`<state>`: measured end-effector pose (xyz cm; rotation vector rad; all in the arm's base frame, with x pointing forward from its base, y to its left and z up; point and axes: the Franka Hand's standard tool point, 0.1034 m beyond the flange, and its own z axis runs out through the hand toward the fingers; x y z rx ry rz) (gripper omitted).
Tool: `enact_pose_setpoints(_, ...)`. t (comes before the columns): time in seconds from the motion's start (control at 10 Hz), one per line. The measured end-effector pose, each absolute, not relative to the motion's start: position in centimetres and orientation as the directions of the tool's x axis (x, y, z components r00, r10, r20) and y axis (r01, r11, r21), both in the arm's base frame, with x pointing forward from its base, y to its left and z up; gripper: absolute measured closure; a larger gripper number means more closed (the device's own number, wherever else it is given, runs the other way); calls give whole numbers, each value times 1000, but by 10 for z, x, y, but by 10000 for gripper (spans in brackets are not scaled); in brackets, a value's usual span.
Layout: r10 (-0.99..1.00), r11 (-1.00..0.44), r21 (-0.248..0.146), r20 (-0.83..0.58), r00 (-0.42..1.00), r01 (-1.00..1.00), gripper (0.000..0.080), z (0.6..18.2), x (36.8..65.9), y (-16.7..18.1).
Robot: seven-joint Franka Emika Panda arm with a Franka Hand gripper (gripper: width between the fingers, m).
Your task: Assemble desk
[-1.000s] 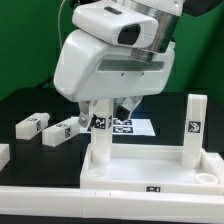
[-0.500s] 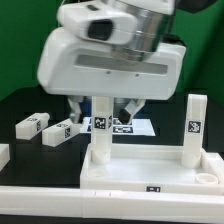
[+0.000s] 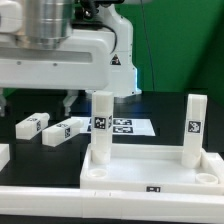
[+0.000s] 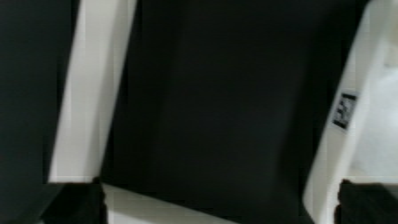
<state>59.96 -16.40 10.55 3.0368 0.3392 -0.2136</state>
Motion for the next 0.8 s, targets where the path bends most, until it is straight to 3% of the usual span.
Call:
enact_pose_setpoints(0.4,192,-978,52,-154,969,202,150,102,594,-168)
enact_pose_setpoints(0.6,14,-999,40,-207,978,23,150,94,563,-201)
enact_pose_setpoints(0.8,-81,-996,-15,-252,964,-87,150,83,533,-217)
